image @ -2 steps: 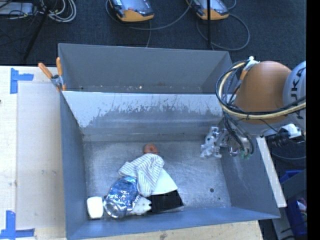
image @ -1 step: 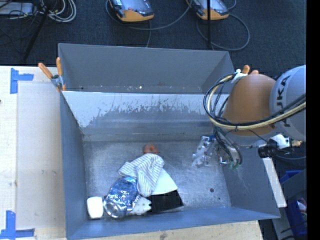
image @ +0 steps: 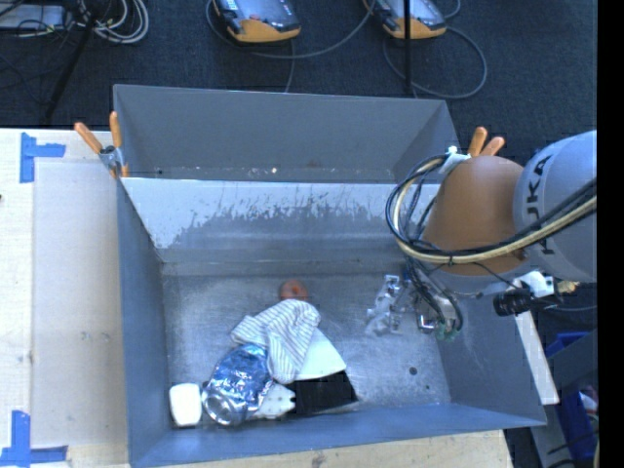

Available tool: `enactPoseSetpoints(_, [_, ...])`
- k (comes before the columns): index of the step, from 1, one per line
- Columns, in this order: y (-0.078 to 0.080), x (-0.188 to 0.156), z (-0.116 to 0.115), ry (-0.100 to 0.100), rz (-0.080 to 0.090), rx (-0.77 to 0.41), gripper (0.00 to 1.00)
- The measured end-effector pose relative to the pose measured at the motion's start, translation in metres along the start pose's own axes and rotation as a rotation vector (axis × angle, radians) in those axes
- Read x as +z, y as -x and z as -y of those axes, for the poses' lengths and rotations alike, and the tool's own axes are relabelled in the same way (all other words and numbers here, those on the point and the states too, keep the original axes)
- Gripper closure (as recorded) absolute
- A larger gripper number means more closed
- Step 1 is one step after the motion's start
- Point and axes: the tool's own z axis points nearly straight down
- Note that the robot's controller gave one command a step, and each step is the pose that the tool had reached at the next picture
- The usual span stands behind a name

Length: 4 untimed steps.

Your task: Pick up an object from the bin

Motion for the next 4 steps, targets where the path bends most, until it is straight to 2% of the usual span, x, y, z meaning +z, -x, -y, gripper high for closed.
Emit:
enactPoseSetpoints(1, [-0.003, -0.044, -0.004, -0.002, -0.003, -0.058, 1.00])
enactPoseSetpoints(2, [0.000, -0.108, -0.011, -0.001, 0.003, -0.080, 1.00])
enactPoseSetpoints(3, [0.002, -0.002, -0.022, -0.001, 0.000, -0.171, 0.00])
enactPoseSetpoints(4, [0.003, -0.006, -0.023, -0.001, 0.004, -0.171, 0.00])
